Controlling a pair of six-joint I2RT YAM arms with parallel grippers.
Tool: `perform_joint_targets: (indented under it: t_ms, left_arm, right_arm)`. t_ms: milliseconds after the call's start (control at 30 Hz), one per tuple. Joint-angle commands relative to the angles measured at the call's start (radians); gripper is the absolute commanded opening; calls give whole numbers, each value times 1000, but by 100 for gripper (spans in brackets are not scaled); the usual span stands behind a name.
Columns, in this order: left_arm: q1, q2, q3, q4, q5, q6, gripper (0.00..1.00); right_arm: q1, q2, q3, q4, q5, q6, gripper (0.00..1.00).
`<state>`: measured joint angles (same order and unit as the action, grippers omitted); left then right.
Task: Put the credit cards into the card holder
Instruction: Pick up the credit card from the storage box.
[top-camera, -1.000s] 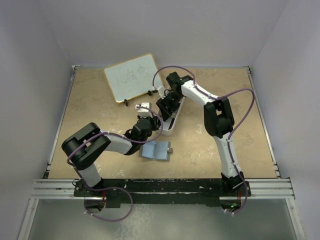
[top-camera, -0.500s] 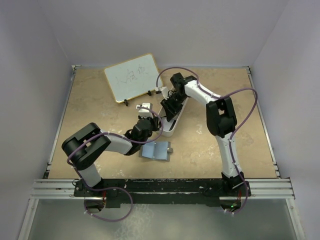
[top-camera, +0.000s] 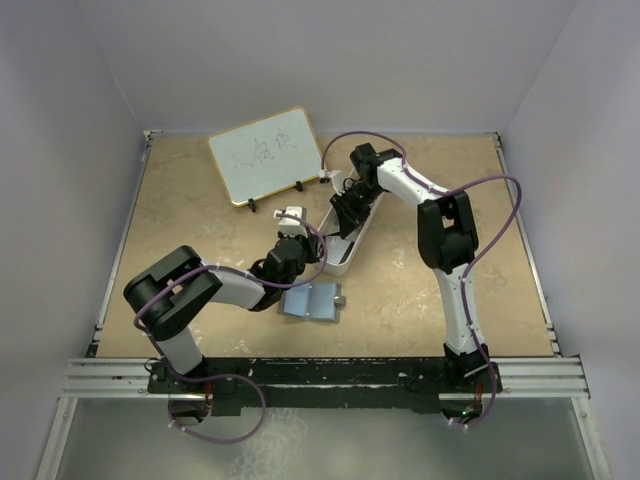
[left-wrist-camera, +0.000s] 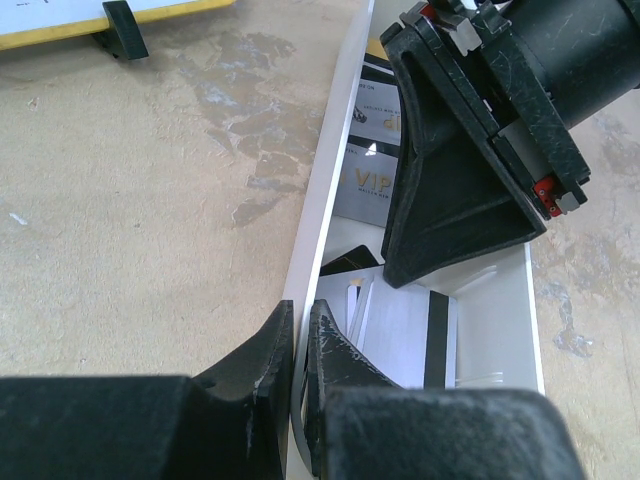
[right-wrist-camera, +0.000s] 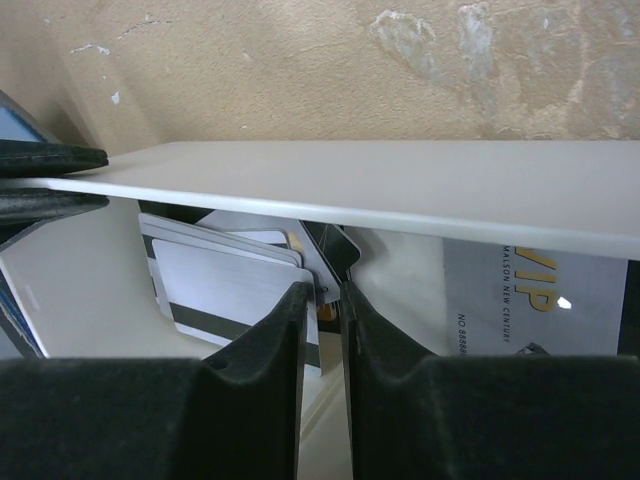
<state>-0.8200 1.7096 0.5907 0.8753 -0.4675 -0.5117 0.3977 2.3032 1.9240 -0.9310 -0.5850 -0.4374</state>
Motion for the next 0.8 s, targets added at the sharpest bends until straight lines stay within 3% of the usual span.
perform_joint_targets:
  t_ms: [0, 167, 533, 767]
  left_arm:
    - [7, -3, 5, 79, -48, -4, 0]
    - [7, 3, 8, 77, -48, -7, 0]
    - [7, 6, 13, 64, -60, -14, 0]
    - [7, 6, 15, 60, -66, -15, 0]
  right_arm:
    - [-9, -49, -9, -74, -28, -9, 21]
    - [-8, -37, 10, -80, -56, 44, 36]
    - [-9, -56, 2, -126, -117, 60, 27]
    - [-6, -81, -21, -112, -128, 75, 36]
